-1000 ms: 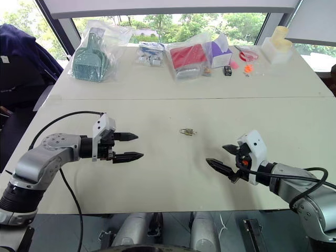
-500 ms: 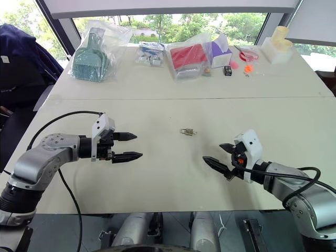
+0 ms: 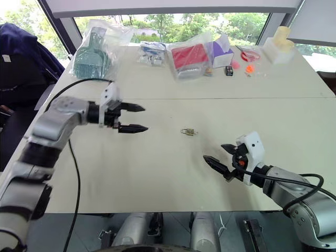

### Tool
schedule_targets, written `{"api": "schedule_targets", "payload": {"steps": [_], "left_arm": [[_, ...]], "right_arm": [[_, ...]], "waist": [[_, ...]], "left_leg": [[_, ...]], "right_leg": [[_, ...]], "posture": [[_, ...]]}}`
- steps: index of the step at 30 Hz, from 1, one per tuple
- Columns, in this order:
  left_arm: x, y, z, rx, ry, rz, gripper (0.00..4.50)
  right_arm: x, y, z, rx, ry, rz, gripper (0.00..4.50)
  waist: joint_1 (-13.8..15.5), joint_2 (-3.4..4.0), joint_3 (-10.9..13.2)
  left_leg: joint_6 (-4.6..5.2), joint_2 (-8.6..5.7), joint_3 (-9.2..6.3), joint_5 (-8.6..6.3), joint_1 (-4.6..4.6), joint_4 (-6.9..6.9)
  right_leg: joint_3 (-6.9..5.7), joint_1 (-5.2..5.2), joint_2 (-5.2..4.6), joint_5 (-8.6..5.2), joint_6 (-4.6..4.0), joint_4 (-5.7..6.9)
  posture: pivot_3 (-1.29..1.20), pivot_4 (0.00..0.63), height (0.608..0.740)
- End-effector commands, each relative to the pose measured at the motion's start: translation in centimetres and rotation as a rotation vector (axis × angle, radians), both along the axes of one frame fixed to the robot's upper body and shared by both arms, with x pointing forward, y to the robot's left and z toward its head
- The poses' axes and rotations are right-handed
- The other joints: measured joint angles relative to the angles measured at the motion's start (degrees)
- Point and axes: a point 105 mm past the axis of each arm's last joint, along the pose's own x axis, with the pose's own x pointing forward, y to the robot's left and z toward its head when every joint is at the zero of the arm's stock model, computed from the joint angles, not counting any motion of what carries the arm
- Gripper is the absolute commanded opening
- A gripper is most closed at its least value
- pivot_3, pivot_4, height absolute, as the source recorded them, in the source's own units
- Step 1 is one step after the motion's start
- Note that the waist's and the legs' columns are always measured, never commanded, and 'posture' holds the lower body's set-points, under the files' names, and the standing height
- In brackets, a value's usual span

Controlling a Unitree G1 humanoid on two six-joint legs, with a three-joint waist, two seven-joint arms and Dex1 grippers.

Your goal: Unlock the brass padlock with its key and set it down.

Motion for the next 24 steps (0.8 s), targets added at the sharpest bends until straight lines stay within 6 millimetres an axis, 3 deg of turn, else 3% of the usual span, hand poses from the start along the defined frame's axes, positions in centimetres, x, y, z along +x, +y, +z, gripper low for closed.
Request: {"api": "schedule_targets", "payload": {"steps": [1, 5, 8, 11, 24], "left_arm": [[0.1, -3.9, -0.1, 0.062, -0.053, -0.169, 4.18], [0.4, -8.6, -2.9, 0.14, -0.014, -0.255, 4.18], [0.6, -10.1, -5.5, 0.238, 0.012, -0.239, 4.18], [0.9, -10.8, -6.9, 0.319, -0.015, -0.212, 4.18], [1.3, -11.7, -9.1, 0.389, -0.05, -0.133, 4.18]], "right_arm": [[0.0, 0.1, 1.4, 0.013, -0.065, -0.016, 4.45], [0.4, -0.1, 1.9, 0.027, -0.103, -0.075, 4.45], [0.4, 0.0, 2.3, 0.039, -0.125, -0.112, 4.45], [0.2, 0.0, 2.6, 0.047, -0.143, -0.144, 4.45], [0.1, 0.6, 2.6, 0.083, -0.164, -0.198, 4.45]], "waist": [[0.6, -0.01, 0.0], [0.2, -0.08, 0.0], [0.1, -0.13, 0.1], [0.2, -0.17, 0.1], [0.4, -0.2, 0.1]], "left_leg": [[0.03, 0.0, 0.0, -0.01, 0.0, 0.03], [0.19, -0.02, 0.0, -0.1, -0.05, 0.1], [0.25, 0.0, 0.01, -0.13, -0.06, 0.08], [0.25, 0.05, -0.02, -0.12, -0.06, 0.06], [0.33, 0.01, -0.06, -0.16, 0.01, 0.18]], "right_leg": [[0.0, 0.02, -0.01, 0.0, 0.0, 0.0], [0.0, 0.05, -0.02, 0.0, 0.0, -0.08], [0.0, 0.01, -0.01, 0.0, 0.02, -0.05], [-0.01, -0.05, 0.03, 0.0, 0.02, 0.03], [-0.01, 0.14, -0.06, 0.01, 0.02, -0.04]], "posture": [[0.0, 0.15, 0.735], [0.0, 0.15, 0.735], [0.0, 0.15, 0.735], [0.0, 0.15, 0.735], [0.0, 0.15, 0.735]]}}
